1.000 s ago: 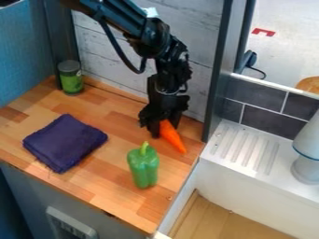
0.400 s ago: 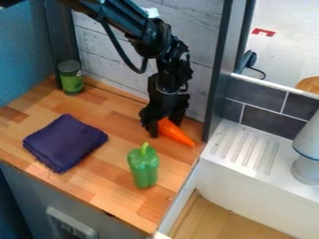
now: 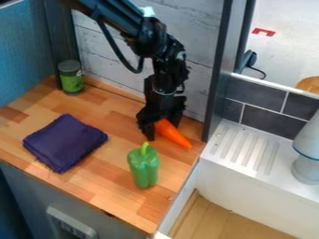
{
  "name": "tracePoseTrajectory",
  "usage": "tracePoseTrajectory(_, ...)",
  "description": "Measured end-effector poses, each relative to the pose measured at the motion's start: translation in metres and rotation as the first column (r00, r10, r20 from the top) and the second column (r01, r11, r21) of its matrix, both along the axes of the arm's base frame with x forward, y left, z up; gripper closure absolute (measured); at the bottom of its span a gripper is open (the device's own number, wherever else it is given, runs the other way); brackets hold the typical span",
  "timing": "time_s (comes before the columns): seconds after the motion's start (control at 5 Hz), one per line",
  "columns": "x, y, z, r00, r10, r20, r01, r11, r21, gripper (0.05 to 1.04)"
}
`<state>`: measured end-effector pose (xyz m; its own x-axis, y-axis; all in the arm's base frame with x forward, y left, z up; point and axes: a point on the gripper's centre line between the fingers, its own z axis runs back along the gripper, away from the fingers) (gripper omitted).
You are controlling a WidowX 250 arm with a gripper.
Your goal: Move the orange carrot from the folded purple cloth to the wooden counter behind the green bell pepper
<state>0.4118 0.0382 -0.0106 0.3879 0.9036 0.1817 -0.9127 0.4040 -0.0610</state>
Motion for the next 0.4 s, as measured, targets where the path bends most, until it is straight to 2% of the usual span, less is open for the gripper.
tracePoseTrajectory(0.2,-0.006,0.011,0.049,0.995,0.056,0.087,-0.051,0.997,-0.055,0.095)
tracePoseTrajectory(0.4,-0.048,0.03,0.104,0.977,0.125,0.175,-0.094,0.98,-0.176,0.095)
